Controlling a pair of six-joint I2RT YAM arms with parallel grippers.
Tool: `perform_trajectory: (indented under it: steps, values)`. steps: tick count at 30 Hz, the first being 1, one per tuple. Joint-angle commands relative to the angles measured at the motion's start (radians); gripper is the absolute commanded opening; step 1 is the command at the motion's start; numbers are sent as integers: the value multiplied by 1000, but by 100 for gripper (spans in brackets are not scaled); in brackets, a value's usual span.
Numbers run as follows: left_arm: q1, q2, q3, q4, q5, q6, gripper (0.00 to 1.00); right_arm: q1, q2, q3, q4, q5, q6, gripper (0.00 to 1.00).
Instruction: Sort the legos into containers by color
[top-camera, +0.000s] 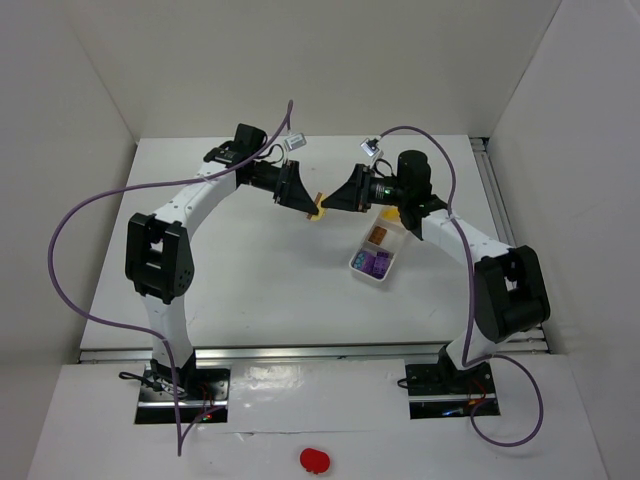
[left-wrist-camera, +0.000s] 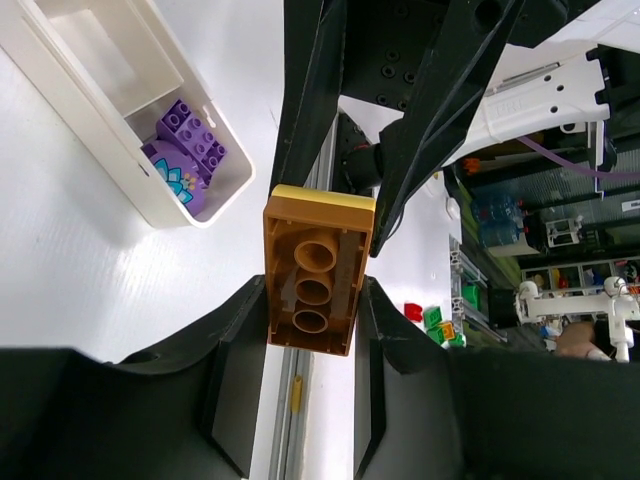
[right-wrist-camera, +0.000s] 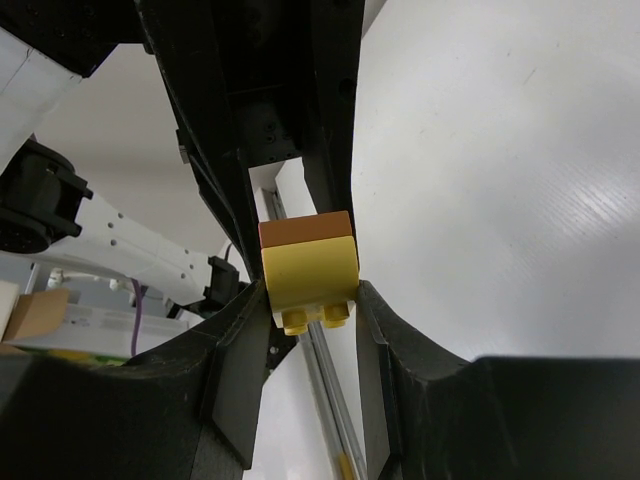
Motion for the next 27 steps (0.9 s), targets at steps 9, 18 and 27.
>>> perform_trajectory:
  steps: [9, 18, 27]
  values:
    - [35, -18, 19, -1, 14, 4, 0, -14, -66, -36, -42, 55, -34, 5]
    - [46, -18, 1, 60, -8, -63, 0, -32, -155, -76, -124, 125, -53, 4]
    - [75, -67, -76, 333, 31, -273, 0, -32, -199, -137, -185, 208, -53, 2]
